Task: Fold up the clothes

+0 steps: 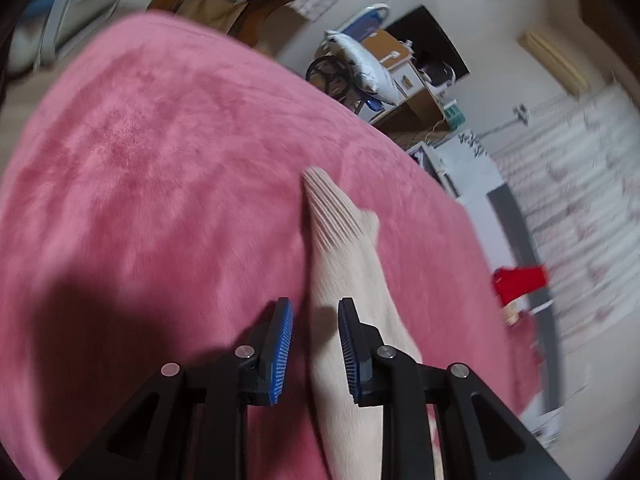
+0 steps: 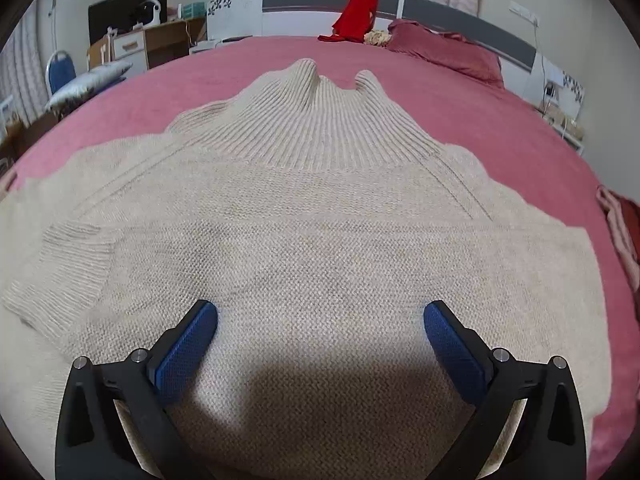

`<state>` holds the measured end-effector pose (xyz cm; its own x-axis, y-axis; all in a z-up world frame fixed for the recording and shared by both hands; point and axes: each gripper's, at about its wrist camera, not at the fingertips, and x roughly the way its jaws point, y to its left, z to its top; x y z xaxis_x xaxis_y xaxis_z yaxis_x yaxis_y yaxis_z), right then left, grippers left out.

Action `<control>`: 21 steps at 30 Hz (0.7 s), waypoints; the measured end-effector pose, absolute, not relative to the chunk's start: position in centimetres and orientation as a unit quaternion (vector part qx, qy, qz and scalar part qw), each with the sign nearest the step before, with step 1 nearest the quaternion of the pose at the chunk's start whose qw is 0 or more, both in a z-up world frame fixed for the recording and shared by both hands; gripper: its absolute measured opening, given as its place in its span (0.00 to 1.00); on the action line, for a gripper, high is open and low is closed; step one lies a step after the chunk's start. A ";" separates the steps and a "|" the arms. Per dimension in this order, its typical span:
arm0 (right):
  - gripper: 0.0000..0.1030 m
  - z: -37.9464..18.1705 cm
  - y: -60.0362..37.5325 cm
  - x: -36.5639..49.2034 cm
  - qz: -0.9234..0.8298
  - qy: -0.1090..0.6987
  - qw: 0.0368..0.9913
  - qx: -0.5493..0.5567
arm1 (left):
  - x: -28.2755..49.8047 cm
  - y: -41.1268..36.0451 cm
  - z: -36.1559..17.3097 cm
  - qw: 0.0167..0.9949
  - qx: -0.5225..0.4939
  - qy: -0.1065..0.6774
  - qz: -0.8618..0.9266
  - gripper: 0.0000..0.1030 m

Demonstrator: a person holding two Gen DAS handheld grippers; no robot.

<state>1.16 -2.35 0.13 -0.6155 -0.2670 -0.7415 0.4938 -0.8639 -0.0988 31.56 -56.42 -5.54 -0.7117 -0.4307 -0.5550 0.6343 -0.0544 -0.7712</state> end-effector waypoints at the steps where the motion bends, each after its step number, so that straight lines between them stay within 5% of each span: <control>1: 1.00 0.2 -2.2 1.2 -0.887 0.146 0.215 0.381 | 31.4 -57.3 -6.0 0.350 0.087 0.593 -0.720 0.25; 11: 1.00 -0.4 -3.6 0.3 -0.888 0.145 0.219 0.378 | 27.1 -60.6 -7.0 0.263 0.136 0.600 -0.743 0.34; 13: 1.00 -0.5 -3.8 0.1 -0.888 0.145 0.220 0.378 | 27.0 -60.8 -7.0 0.260 0.131 0.606 -0.740 0.27; 14: 1.00 -0.5 -3.8 0.1 -0.887 0.145 0.220 0.378 | 27.0 -60.7 -6.7 0.260 0.130 0.605 -0.742 0.13; 15: 1.00 -0.5 -3.9 0.1 -0.887 0.146 0.220 0.378 | 26.8 -60.7 -6.2 0.262 0.132 0.595 -0.748 0.08; 21: 1.00 -0.5 -4.0 0.1 -0.888 0.146 0.220 0.377 | 27.4 -58.9 -1.1 0.259 0.089 0.559 -0.782 0.08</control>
<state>0.05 -3.97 -0.49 -0.6187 -0.2800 -0.7340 0.4999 -0.8611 -0.0929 27.44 -58.89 -1.07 -0.8494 -0.3059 -0.4300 0.5059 -0.2402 -0.8285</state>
